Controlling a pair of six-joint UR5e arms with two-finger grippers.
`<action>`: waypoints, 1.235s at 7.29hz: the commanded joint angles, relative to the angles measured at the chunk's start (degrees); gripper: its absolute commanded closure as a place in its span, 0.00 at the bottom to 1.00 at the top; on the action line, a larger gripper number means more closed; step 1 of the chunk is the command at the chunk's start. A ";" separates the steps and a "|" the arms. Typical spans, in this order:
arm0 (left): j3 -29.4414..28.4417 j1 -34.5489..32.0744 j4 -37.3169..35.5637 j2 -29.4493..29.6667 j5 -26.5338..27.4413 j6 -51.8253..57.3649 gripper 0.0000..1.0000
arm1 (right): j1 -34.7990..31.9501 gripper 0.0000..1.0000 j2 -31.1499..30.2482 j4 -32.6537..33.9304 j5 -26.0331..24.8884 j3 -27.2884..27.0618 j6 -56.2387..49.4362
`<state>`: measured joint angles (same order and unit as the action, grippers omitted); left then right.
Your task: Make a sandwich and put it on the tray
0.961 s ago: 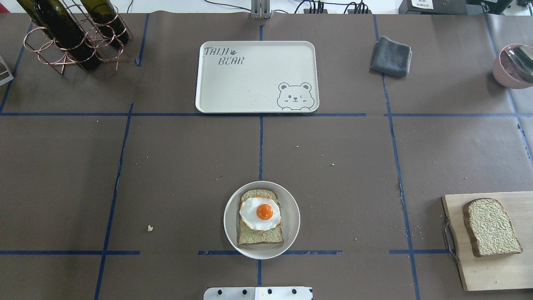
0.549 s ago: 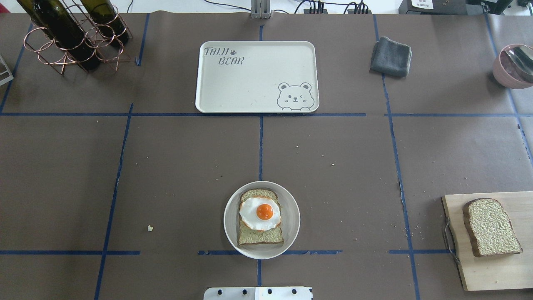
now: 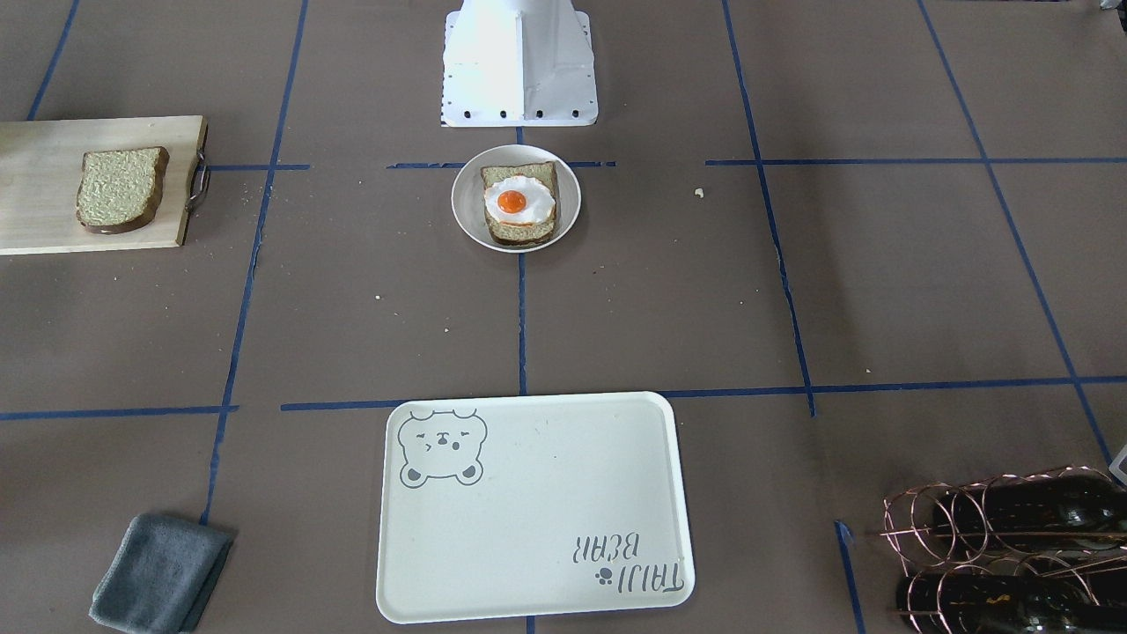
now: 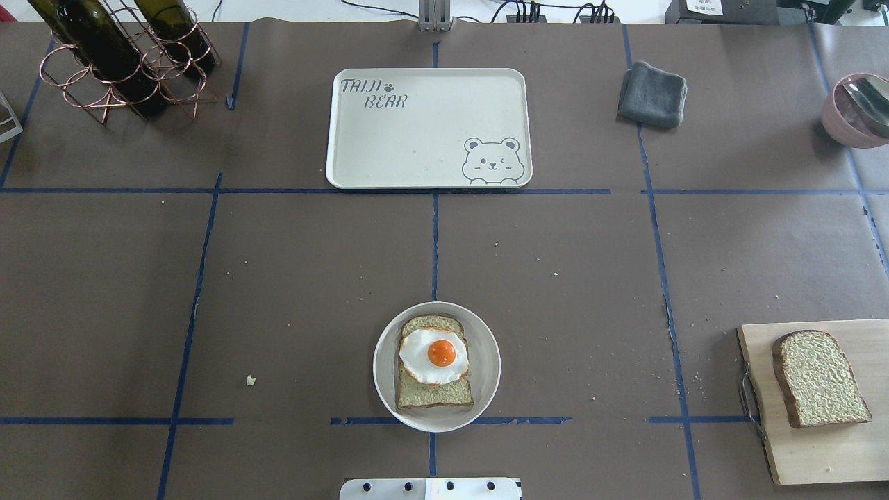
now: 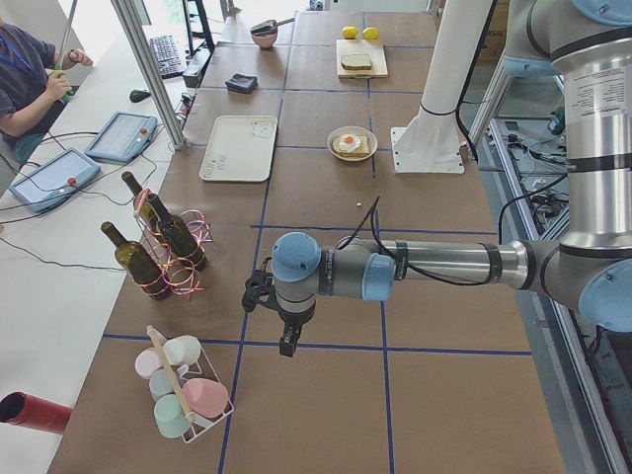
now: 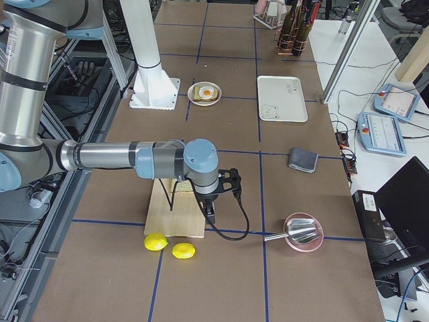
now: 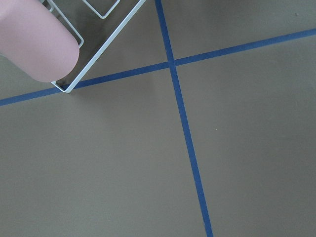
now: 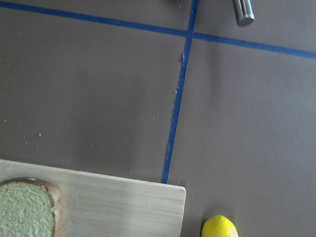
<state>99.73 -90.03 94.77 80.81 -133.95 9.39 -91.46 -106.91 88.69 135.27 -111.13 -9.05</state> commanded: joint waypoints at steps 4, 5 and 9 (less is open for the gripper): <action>-0.41 0.03 2.61 -0.04 -0.09 -0.07 0.00 | 6.96 0.00 -6.10 -19.00 9.14 -1.02 16.69; -0.33 0.03 2.61 -0.04 -0.09 -0.07 0.00 | 12.05 0.00 -9.17 -29.35 7.31 -0.76 27.92; -0.33 0.03 2.61 -0.04 -0.17 -0.07 0.00 | 31.03 0.11 -11.22 -64.29 -6.03 10.83 57.58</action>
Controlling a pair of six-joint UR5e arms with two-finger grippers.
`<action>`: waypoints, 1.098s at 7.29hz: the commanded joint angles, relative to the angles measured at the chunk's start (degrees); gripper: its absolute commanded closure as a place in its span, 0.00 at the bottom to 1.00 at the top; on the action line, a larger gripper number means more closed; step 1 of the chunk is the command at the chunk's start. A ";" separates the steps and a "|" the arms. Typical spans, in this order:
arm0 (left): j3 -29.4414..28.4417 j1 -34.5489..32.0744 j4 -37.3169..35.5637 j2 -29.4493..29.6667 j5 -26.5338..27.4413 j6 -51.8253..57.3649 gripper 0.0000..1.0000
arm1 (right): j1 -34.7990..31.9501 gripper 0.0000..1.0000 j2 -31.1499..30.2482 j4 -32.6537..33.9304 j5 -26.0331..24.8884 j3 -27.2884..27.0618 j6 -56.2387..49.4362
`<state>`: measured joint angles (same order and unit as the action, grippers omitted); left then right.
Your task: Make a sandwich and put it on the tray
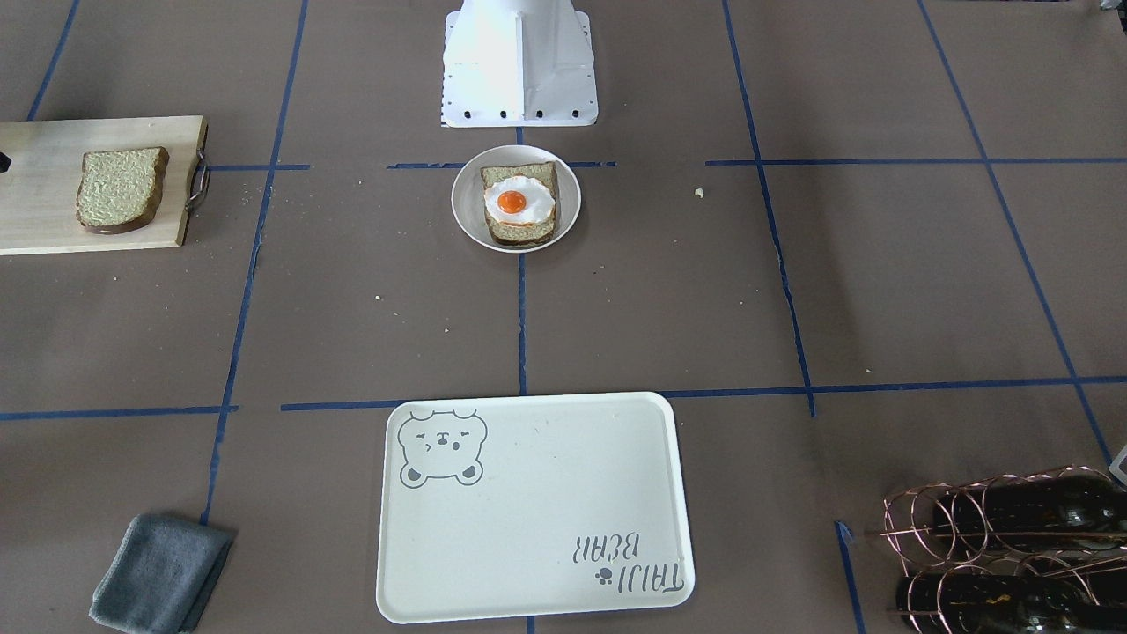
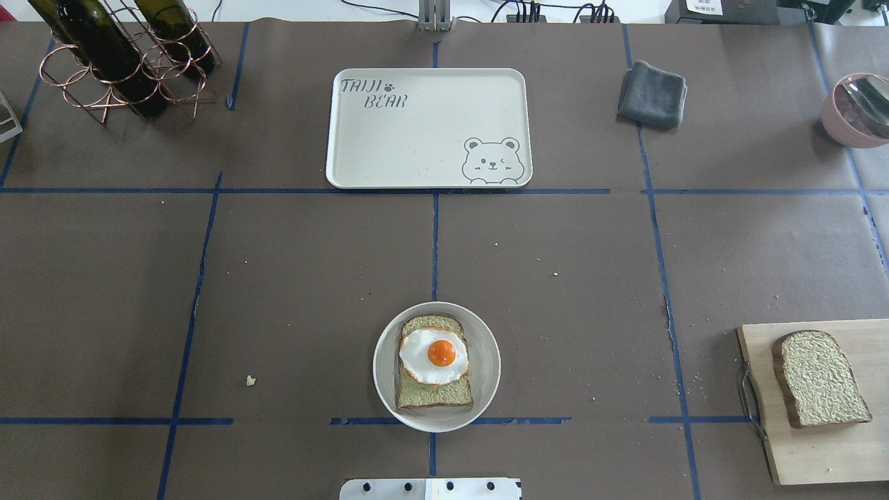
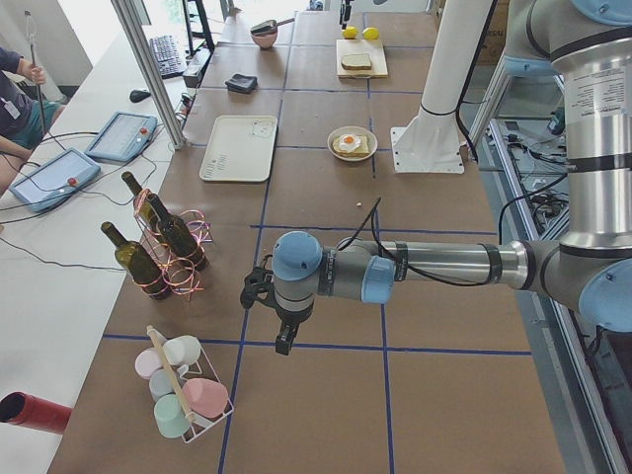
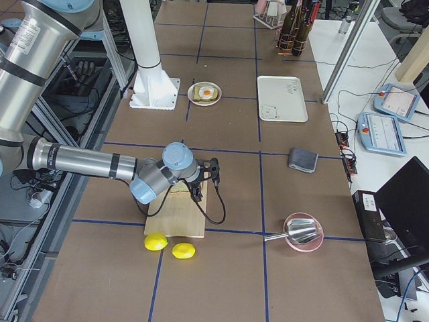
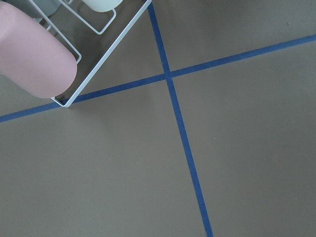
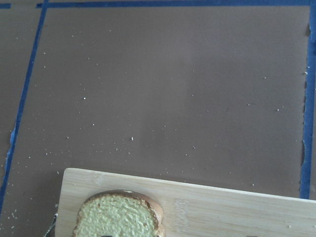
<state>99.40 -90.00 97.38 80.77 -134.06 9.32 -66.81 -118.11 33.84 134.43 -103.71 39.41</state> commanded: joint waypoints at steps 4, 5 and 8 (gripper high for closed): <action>0.09 0.00 0.00 -0.09 -0.07 0.00 0.00 | 20.99 0.27 1.12 -10.54 -17.15 3.61 18.14; 0.09 0.00 0.00 -0.09 -0.07 0.09 0.00 | 22.24 0.29 1.12 -11.41 -17.62 3.61 19.29; 0.27 0.00 0.00 -0.09 -0.51 0.09 0.00 | 23.22 0.34 1.04 -14.14 -17.80 5.19 19.74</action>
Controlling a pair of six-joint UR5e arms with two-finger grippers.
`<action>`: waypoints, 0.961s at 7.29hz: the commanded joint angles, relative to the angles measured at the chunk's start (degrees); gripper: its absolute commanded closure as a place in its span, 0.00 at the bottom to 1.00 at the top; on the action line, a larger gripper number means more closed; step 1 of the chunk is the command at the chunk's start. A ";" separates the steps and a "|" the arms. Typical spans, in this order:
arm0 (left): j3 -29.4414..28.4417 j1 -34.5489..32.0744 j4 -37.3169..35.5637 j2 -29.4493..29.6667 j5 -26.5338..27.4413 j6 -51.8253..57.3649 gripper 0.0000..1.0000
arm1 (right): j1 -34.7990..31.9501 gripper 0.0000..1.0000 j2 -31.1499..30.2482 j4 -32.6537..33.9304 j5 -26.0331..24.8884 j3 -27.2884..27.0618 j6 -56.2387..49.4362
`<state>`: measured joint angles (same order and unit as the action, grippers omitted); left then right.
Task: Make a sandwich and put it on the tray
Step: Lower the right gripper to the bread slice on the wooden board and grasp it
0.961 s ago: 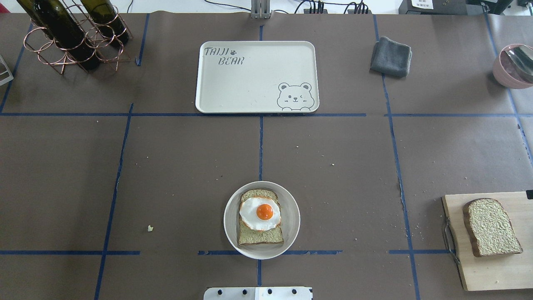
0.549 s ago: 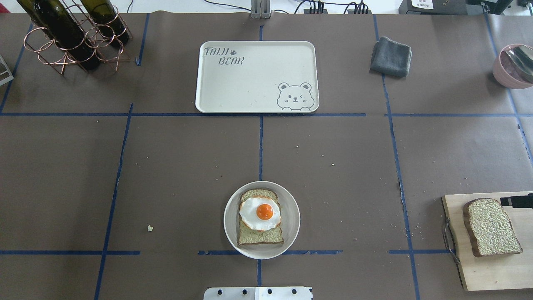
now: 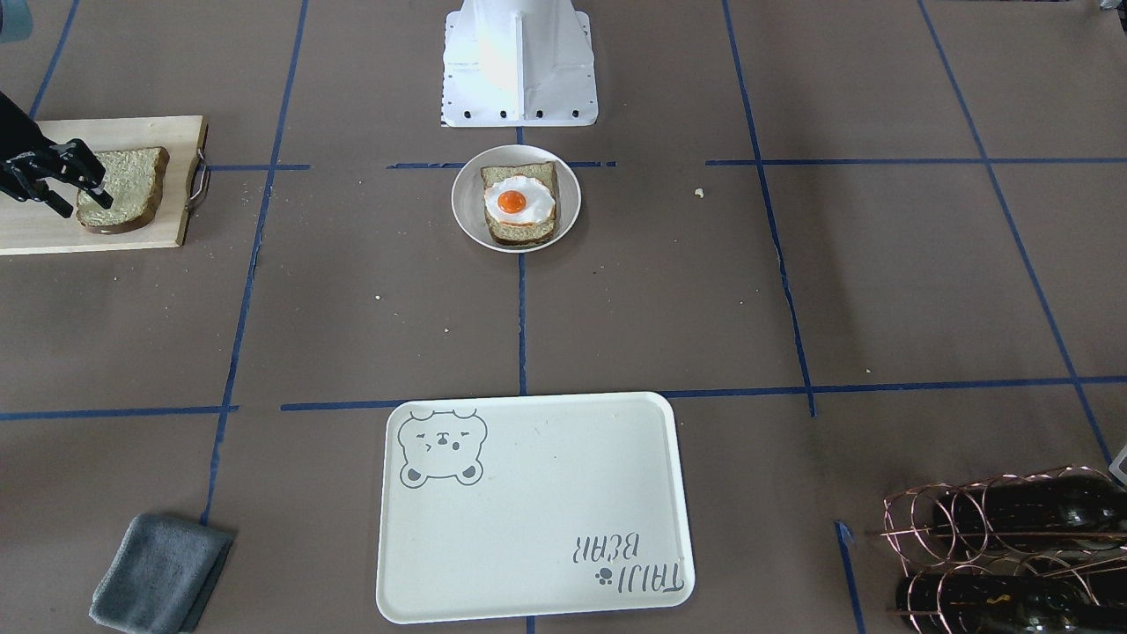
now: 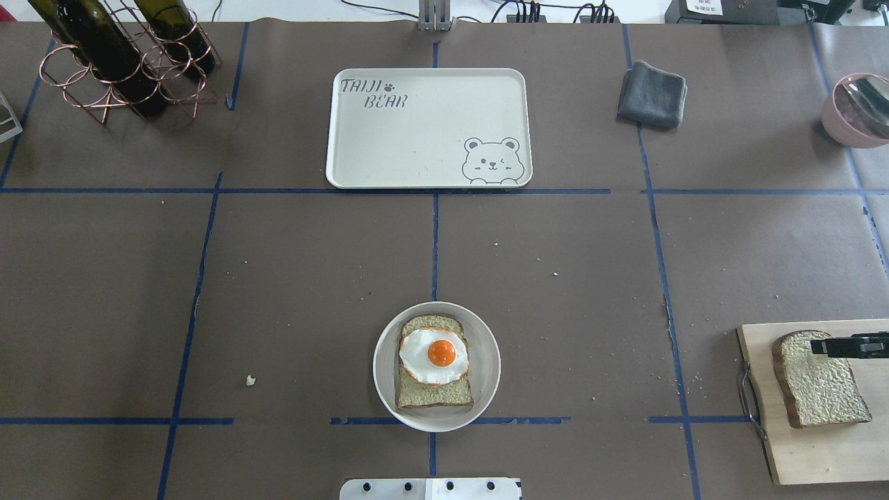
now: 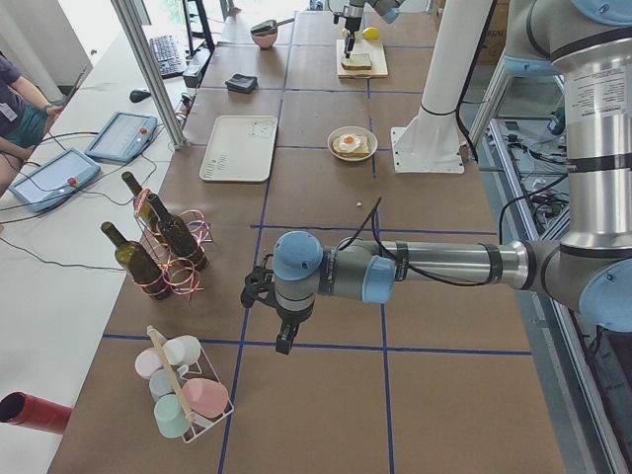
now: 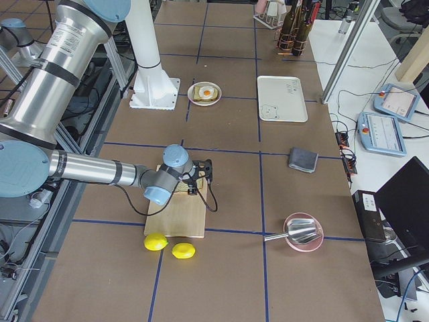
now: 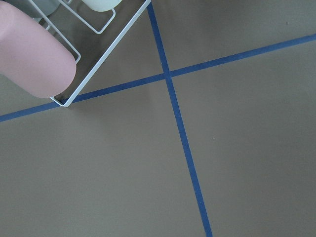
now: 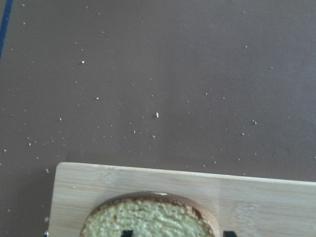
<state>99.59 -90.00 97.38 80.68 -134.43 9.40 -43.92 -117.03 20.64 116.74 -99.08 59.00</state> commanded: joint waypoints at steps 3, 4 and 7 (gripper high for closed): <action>0.08 0.00 0.00 0.00 -0.48 0.00 0.00 | 0.32 0.35 -0.04 -2.52 -0.11 2.56 0.15; 0.08 0.00 0.00 0.00 -0.48 0.00 0.00 | 0.32 0.39 -0.04 -3.14 -0.11 2.57 0.15; 0.08 0.00 0.00 0.00 -0.48 0.00 0.00 | 0.32 1.00 -0.04 -3.23 -0.11 2.57 0.06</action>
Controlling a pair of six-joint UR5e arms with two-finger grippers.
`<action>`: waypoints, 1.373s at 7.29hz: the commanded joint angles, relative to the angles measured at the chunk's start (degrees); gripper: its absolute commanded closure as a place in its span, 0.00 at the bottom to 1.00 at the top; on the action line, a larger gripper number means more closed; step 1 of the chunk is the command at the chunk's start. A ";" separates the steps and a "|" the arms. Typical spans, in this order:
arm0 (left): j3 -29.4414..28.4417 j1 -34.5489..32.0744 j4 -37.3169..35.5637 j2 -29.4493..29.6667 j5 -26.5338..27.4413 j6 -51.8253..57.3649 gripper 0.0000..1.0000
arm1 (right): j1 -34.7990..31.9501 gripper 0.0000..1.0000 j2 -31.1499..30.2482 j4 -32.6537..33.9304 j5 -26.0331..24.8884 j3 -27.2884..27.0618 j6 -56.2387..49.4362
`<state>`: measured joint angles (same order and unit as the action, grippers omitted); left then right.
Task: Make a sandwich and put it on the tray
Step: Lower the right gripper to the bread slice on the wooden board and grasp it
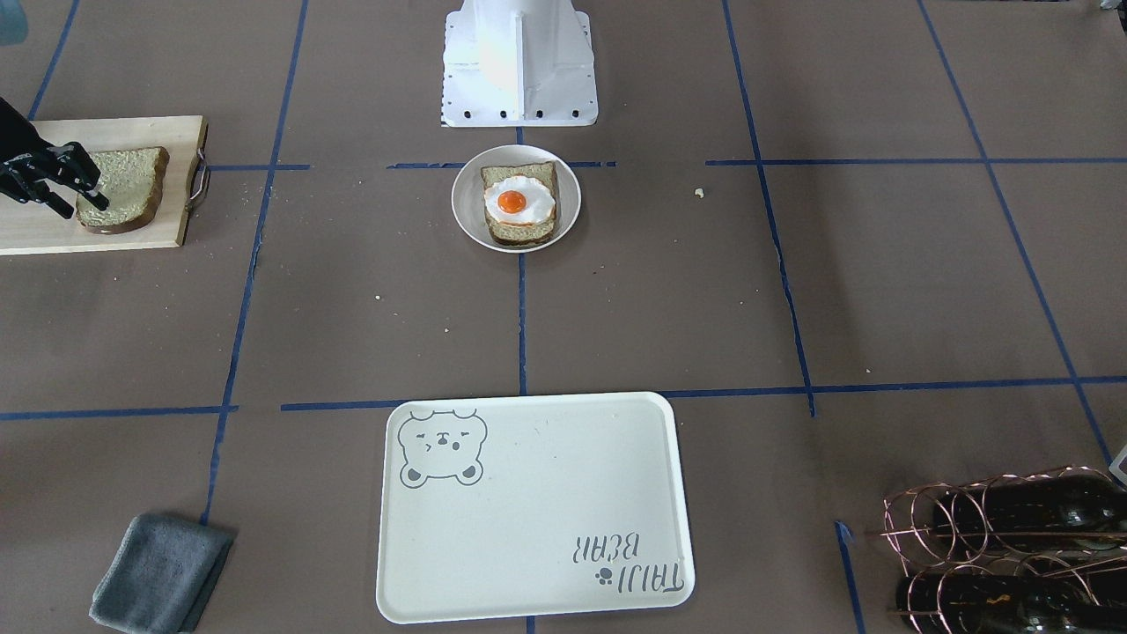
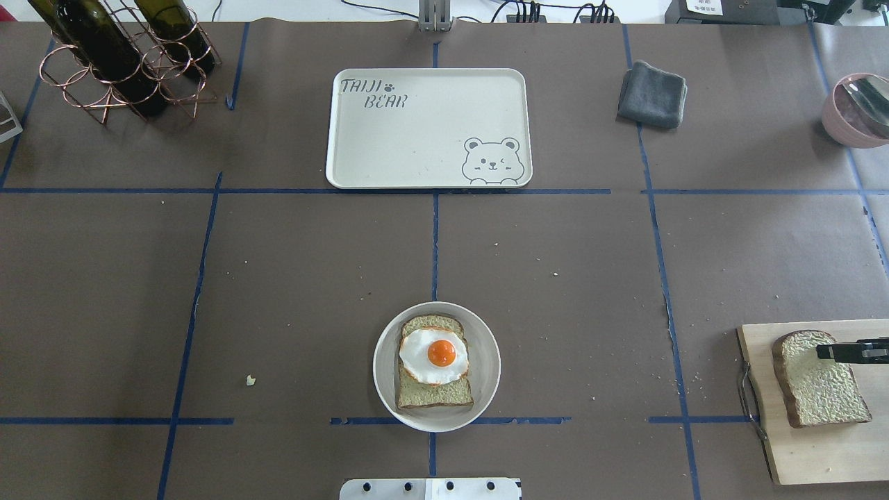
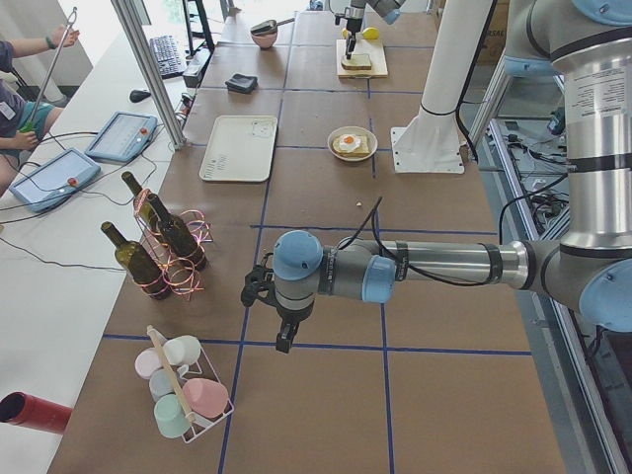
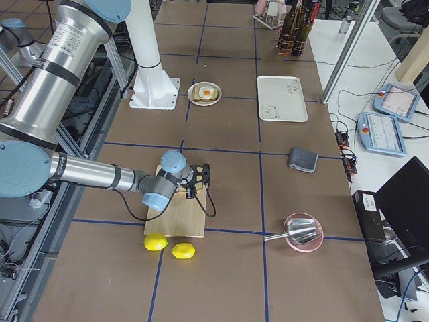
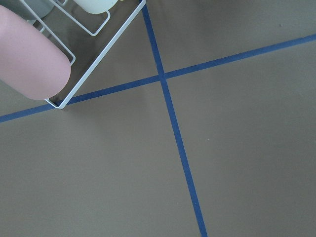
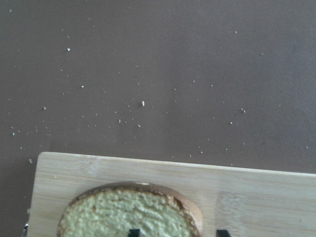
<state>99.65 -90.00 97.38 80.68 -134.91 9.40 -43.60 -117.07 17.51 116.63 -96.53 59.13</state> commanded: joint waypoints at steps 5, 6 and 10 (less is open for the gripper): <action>-0.07 0.00 0.00 0.00 0.00 -0.09 0.00 | -0.35 1.00 -0.79 -5.62 1.83 0.29 -1.13; -0.24 0.00 0.09 0.00 0.00 0.00 0.00 | -0.35 1.00 -0.79 -7.04 3.93 0.38 -1.13; -0.50 -0.09 0.00 -0.09 0.00 -0.09 0.00 | -5.77 1.00 0.26 -7.32 13.23 -3.20 -0.34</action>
<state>99.18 -90.01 97.39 80.66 -134.91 9.33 -46.34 -117.18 10.25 125.15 -97.72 58.28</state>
